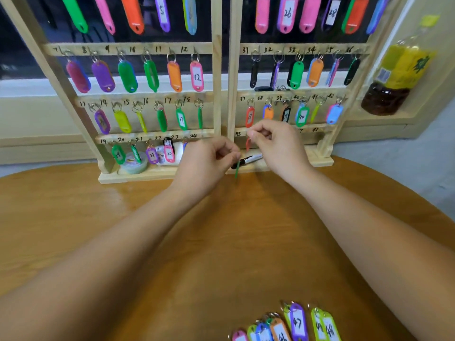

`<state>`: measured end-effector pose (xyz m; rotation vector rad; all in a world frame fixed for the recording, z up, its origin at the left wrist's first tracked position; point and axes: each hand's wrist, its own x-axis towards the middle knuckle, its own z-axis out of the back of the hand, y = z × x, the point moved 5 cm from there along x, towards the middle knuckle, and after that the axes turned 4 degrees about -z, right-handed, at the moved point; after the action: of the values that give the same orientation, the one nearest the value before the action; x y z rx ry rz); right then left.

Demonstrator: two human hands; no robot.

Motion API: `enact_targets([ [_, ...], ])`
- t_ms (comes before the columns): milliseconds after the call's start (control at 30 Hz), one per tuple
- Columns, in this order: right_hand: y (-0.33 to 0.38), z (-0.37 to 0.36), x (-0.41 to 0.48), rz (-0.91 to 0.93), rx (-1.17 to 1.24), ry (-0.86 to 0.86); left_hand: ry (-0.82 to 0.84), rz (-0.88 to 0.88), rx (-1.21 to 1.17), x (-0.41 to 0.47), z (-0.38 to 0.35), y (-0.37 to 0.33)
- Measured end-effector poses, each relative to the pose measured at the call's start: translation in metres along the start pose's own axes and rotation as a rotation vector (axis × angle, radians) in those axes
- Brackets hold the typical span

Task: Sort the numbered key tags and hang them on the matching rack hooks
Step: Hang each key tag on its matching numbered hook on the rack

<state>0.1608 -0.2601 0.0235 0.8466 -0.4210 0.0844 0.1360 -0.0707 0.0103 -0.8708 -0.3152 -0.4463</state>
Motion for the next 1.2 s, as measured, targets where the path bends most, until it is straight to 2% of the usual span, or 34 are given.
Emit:
enact_targets([
  [400, -0.01, -0.008, 0.007, -0.11, -0.026, 0.066, -0.157, 0.024, 0.089, 0.056, -0.028, 0.005],
  [667, -0.014, 0.01, -0.029, -0.178, 0.115, 0.039, -0.181, 0.054, 0.167, 0.06, -0.031, 0.005],
  [967, -0.01, 0.026, -0.114, -0.176, 0.133, 0.144, -0.092, 0.094, 0.163, 0.017, -0.017, 0.0],
  [1200, 0.012, 0.028, -0.183, -0.048, 0.005, 0.412, 0.222, 0.112, 0.112, -0.096, 0.0, -0.012],
])
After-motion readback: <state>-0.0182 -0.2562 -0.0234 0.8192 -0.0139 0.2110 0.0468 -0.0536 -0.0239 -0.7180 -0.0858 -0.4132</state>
